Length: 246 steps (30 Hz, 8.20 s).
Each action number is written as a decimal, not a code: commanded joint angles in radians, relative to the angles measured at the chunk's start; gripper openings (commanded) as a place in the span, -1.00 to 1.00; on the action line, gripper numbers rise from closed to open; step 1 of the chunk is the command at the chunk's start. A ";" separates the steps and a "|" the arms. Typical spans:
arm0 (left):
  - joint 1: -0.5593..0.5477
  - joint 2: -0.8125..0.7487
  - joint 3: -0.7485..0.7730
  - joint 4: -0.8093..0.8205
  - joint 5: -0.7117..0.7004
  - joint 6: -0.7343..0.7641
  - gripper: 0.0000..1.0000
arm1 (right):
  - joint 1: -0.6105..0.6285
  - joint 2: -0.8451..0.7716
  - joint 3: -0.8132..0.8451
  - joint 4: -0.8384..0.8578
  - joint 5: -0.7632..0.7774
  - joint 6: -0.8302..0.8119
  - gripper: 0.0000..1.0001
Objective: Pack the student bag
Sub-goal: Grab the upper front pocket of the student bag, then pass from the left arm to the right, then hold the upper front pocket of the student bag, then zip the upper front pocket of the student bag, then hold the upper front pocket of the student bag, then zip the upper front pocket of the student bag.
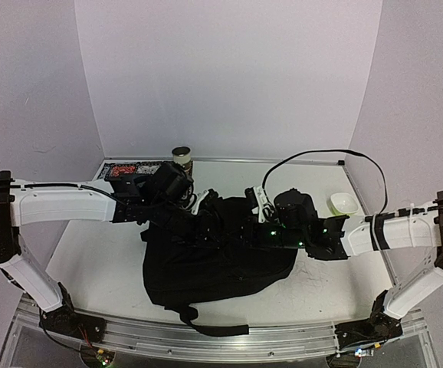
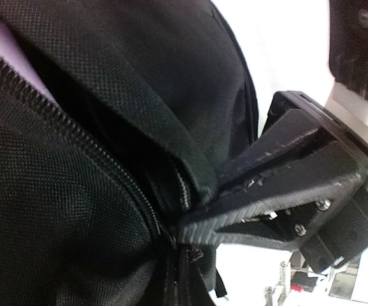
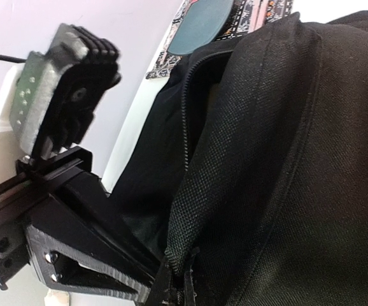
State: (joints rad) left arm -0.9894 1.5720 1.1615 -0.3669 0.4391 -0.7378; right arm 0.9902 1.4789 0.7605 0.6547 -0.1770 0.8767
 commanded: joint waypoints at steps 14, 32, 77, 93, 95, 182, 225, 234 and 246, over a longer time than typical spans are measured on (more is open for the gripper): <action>-0.011 -0.205 -0.165 0.159 -0.123 0.030 -1.00 | -0.007 -0.081 0.049 -0.216 0.148 0.048 -0.87; -0.054 -0.253 -0.259 0.411 -0.141 0.244 -1.00 | -0.030 -0.129 0.246 -0.403 -0.081 -0.203 -0.19; -0.107 -0.304 -0.353 0.433 -0.263 0.183 -0.03 | -0.041 0.122 0.492 -0.397 -0.189 -0.283 -1.00; -0.170 -0.179 -0.310 0.424 -0.384 0.120 -0.60 | -0.041 0.127 0.496 -0.395 -0.086 -0.283 -1.00; -0.190 -0.180 -0.312 0.425 -0.385 0.120 -0.86 | -0.041 0.120 0.491 -0.397 -0.045 -0.293 -1.00; -0.107 -0.019 0.050 0.129 -0.739 -0.166 0.33 | -0.170 0.394 0.782 -0.254 -0.132 -0.492 -1.00; -0.239 -0.198 -0.087 -0.005 -0.280 0.167 -1.00 | -0.268 0.440 0.860 -0.335 0.074 -0.538 -1.00; -0.241 -0.268 -0.138 -0.025 -0.320 0.167 -1.00 | -0.342 0.511 0.884 -0.375 0.144 -0.513 -1.00; -0.240 -0.292 -0.220 -0.063 -0.414 0.186 -1.00 | -0.426 0.464 0.829 -0.396 -0.006 -0.500 -1.00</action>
State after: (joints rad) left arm -1.1679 1.3174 0.9554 -0.3212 -0.1100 -0.5955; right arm 0.7373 1.9750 1.5815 0.1271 -0.3745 0.4197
